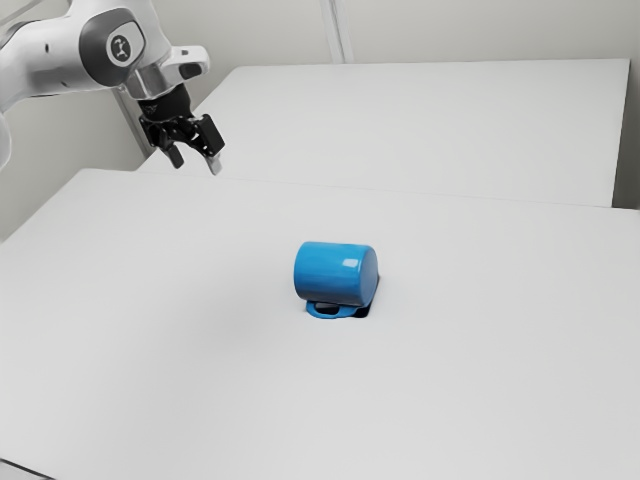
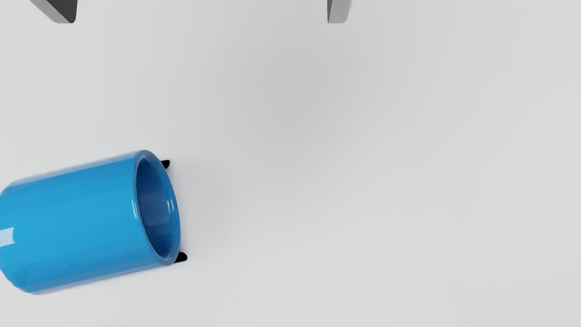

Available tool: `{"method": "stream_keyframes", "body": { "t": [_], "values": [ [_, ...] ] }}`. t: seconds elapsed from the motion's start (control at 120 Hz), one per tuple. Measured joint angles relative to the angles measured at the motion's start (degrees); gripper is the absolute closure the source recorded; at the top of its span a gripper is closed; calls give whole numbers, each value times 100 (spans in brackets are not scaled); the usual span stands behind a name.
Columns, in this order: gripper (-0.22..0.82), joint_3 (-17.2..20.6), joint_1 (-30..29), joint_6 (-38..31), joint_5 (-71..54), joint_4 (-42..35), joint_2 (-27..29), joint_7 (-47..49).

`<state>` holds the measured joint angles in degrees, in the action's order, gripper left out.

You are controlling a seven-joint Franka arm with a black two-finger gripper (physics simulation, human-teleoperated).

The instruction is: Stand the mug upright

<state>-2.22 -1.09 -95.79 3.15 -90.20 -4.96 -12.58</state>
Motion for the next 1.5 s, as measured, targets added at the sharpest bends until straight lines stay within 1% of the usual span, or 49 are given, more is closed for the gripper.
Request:
{"method": "stream_keyframes", "body": {
  "t": [0.275,0.375,0.467,0.5,0.592,0.7,0.817,0.892,0.967,1.208,1.392,1.5],
  "values": [
    [0,1,30,21,44,-13,11,20],
    [0,0,41,19,238,-47,-19,34],
    [0,-44,18,59,796,-192,-14,23],
    [0,-131,33,81,1091,-311,-2,1],
    [0,-469,-31,115,2158,-983,10,-161],
    [0,-576,-292,72,3182,-1507,-56,-518],
    [0,-588,-237,-89,4186,-1690,-460,-1061],
    [0,-587,-208,-248,4780,-1938,-630,-1429],
    [0,-588,-210,-372,5252,-2029,-844,-1804],
    [0,-587,-310,-556,6062,-1883,-1399,-2840],
    [0,-545,-294,-438,6729,-1883,-1753,-3440],
    [0,-522,-261,-331,7010,-1895,-1864,-3717]
  ]
}}
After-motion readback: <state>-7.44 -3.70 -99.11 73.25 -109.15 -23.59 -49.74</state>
